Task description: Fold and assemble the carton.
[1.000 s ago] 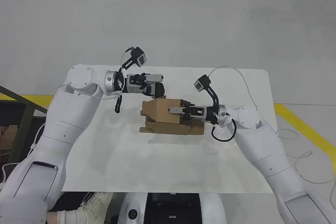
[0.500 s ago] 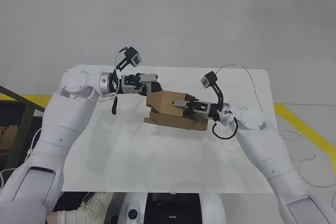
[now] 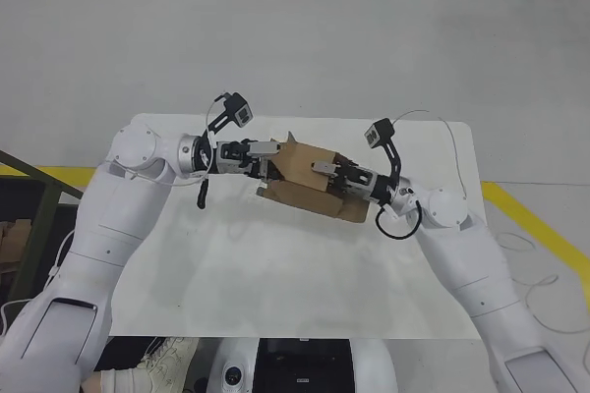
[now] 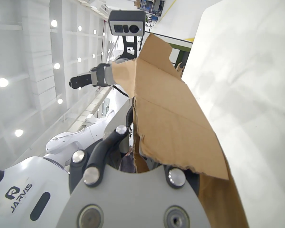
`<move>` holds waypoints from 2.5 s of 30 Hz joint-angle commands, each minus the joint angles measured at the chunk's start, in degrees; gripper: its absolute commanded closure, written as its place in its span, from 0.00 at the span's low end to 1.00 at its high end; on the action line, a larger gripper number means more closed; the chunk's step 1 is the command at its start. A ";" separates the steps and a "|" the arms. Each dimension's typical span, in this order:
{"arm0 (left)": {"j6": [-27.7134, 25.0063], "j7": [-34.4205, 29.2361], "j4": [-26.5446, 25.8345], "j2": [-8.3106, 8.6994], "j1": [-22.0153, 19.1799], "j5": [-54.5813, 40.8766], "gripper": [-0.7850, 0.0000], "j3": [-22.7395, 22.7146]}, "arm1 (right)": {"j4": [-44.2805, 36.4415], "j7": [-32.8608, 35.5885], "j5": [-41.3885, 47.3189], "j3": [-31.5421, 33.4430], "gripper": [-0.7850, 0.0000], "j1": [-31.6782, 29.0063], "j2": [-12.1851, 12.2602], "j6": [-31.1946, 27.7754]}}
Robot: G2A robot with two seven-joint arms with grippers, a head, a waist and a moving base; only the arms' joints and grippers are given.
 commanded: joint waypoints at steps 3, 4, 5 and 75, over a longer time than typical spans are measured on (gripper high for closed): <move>0.67 -0.88 0.00 0.10 -0.11 0.26 0.00 -0.05 | 0.15 -2.78 -0.21 0.53 1.00 -0.35 -0.05 1.34; 0.71 -0.91 -0.02 0.11 -0.10 0.28 0.00 -0.07 | 0.13 -3.07 -0.18 0.62 1.00 -0.40 -0.06 1.52; 0.73 -1.03 -0.10 0.12 -0.08 0.31 0.00 -0.06 | 0.15 -3.29 -0.13 0.72 1.00 -0.46 -0.07 1.61; 1.26 -3.09 5.46 -0.32 -1.91 -1.44 0.00 -0.16 | 1.15 -1.81 -1.85 3.48 1.00 -0.75 -0.76 2.37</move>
